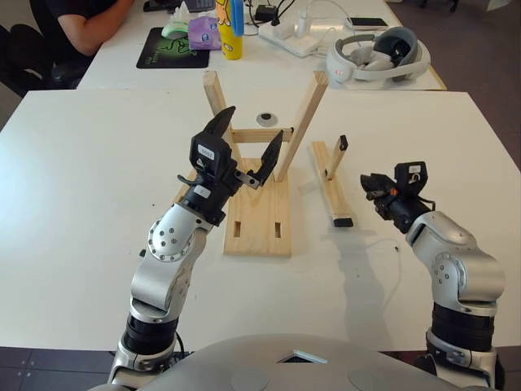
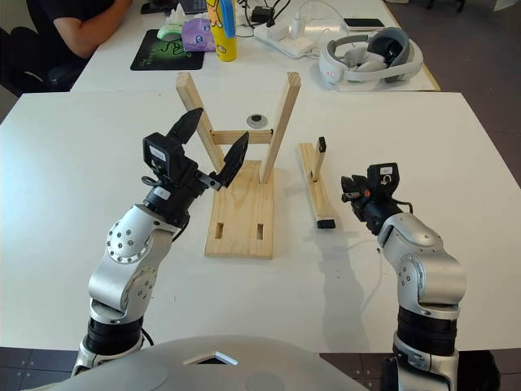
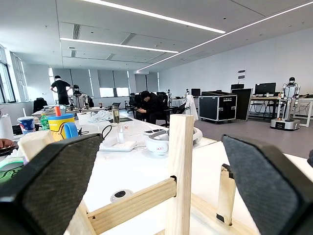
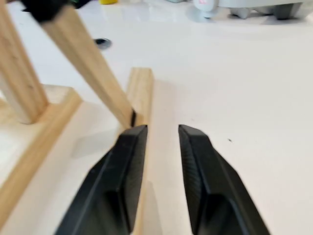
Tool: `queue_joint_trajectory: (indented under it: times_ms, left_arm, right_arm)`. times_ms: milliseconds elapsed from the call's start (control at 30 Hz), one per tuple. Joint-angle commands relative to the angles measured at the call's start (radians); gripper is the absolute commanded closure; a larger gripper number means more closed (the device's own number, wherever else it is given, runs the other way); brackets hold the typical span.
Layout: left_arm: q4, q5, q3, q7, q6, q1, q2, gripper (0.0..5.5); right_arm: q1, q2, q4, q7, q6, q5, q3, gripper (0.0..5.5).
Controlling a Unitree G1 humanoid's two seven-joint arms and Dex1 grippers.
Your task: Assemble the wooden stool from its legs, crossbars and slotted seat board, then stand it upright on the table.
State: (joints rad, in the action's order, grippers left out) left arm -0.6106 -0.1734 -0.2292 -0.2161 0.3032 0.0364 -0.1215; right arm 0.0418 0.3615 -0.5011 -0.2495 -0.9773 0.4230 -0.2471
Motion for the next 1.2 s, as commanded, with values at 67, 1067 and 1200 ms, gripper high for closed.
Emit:
queue_joint_trajectory:
  times_ms: [67,1067,1200]
  left_arm:
    - [-0.025,0.004,-0.004,0.011,0.017,0.001,0.007,0.96]
    - [0.046,-0.045,0.012,-0.091,0.024,0.081,-0.019,0.96]
    - [0.047,-0.041,0.010,-0.090,0.024,0.090,-0.015,0.96]
  right_arm:
    - [0.041,-0.005,-0.073,0.026,-0.179,0.060,0.016,3.42]
    - [0.095,-0.097,0.184,0.143,-0.001,-0.154,0.194,1.50]
    - [0.089,-0.058,0.243,0.121,0.023,-0.204,0.265,1.50]
